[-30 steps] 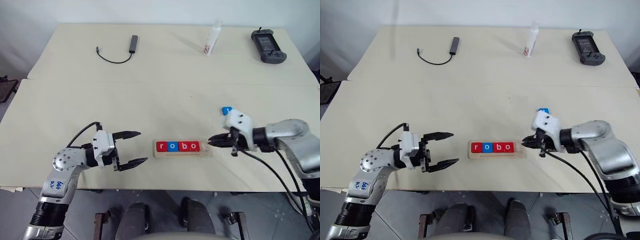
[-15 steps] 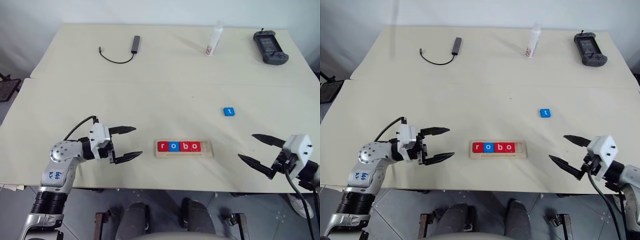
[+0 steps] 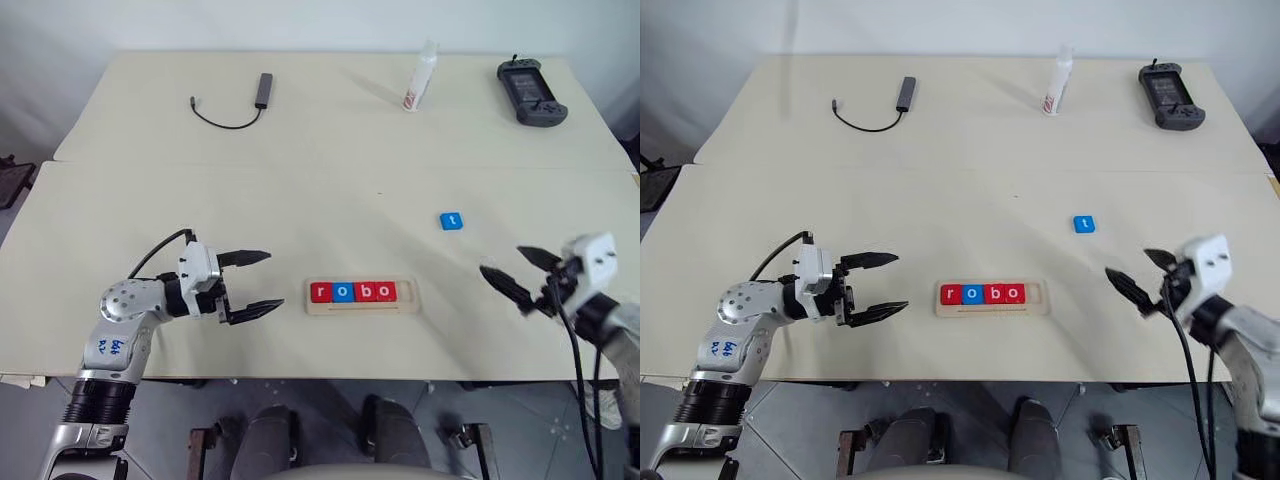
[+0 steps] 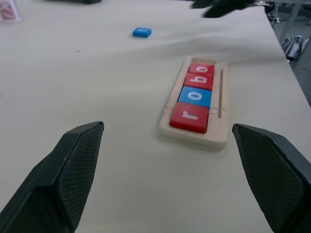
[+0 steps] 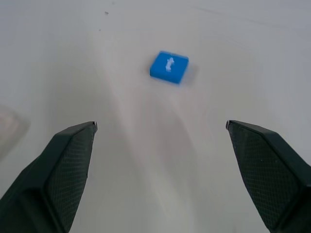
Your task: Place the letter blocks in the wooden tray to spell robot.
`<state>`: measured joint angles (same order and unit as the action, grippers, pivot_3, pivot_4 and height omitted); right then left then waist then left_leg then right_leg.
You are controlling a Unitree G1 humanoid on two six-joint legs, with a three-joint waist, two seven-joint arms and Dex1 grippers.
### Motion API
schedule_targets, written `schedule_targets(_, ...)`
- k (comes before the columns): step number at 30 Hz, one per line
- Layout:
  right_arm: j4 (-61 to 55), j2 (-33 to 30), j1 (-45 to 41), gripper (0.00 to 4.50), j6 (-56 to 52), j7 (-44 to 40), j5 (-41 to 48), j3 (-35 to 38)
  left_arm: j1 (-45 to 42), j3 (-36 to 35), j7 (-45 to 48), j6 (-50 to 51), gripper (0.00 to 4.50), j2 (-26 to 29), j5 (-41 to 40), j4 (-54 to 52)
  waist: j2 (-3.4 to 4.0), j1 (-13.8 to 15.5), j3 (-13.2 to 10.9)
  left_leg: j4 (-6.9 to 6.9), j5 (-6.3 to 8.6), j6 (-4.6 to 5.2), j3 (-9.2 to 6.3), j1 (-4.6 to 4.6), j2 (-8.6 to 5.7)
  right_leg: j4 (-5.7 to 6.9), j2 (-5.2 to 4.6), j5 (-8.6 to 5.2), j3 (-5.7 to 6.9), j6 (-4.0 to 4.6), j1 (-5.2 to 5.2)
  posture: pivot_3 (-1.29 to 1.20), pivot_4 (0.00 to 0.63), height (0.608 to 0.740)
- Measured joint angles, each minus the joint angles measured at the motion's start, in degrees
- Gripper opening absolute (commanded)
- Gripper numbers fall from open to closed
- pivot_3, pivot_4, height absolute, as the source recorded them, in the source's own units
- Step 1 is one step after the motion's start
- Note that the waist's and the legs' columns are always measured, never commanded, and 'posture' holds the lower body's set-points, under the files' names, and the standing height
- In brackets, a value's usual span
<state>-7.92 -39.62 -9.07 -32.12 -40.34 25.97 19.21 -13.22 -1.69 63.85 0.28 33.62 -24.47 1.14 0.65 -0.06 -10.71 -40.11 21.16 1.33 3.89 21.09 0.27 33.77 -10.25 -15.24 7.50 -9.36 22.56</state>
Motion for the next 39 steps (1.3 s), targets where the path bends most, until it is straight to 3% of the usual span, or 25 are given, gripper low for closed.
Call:
schedule_targets(7, 10.1, 3.3, -14.3, 4.46, -7.7, 9.2, -4.5, -7.4, 1.4, -0.2, -1.1, 0.0, 4.5, -0.1, 0.0, -1.6, 0.0, 0.2, 0.0, 0.03, 0.01, 0.01, -0.01, 0.15, -0.1, -0.06, -0.05, -0.01, 0.15, 0.01, 0.0, 0.0, 0.15, 0.74)
schedule_targets(14, 16.7, 6.5, -19.3, 4.46, -7.4, 13.8, -9.2, -10.5, 3.1, 0.0, -2.5, 0.4, 4.5, -0.2, 0.0, -5.0, 0.0, -0.1, 0.0, 0.05, 0.0, 0.01, 0.02, 0.11, -0.07, -0.05, -0.05, -0.01, 0.15, 0.01, 0.0, 0.0, 0.15, 0.74)
schedule_targets(17, 17.0, 7.3, -19.6, 3.83, -7.1, 14.1, -9.5, -10.5, 3.5, 0.0, -3.0, 0.5, 4.5, -0.2, 0.0, -5.2, 0.0, -0.2, 0.0, 0.05, 0.0, 0.01, 0.03, 0.09, -0.06, -0.03, -0.04, -0.01, 0.14, 0.01, 0.0, 0.0, 0.15, 0.74)
schedule_targets(24, 16.2, 9.0, -19.4, 1.5, -6.3, 14.9, -10.1, -10.4, 3.5, 0.6, -3.8, 0.6, 4.5, -1.2, 0.0, -5.2, 0.0, -0.2, 0.0, 0.05, 0.0, 0.0, 0.04, 0.09, -0.06, -0.03, -0.04, -0.01, 0.14, 0.01, 0.0, 0.0, 0.15, 0.74)
schedule_targets(31, 4.9, 9.2, -13.2, 1.5, -10.2, 17.7, -9.3, -9.0, 1.6, 2.5, -3.6, 0.6, 4.5, -3.4, 0.1, -4.7, 0.01, 0.0, 0.0, 0.07, 0.0, 0.01, 0.0, 0.14, -0.08, -0.06, -0.04, -0.01, 0.15, 0.01, 0.01, 0.0, 0.15, 0.74)
schedule_targets(36, -13.6, 9.8, -2.1, 1.5, -18.1, 20.5, -5.7, -4.6, -0.3, 3.5, -2.3, 0.6, 4.5, -4.0, 0.2, -2.4, 0.02, 0.2, 0.0, 0.1, 0.0, 0.01, 0.01, 0.13, -0.08, -0.07, -0.04, -0.01, 0.16, 0.01, 0.01, 0.0, 0.15, 0.74)
schedule_targets(39, -21.1, 13.6, 3.4, 1.5, -21.3, 23.8, -4.7, -1.7, -1.1, 4.1, -1.4, 0.6, 4.5, -4.4, 0.2, -1.3, 0.02, 0.2, 0.0, 0.09, 0.0, 0.01, 0.02, 0.11, -0.08, -0.05, -0.03, -0.01, 0.14, 0.01, 0.01, 0.0, 0.15, 0.74)
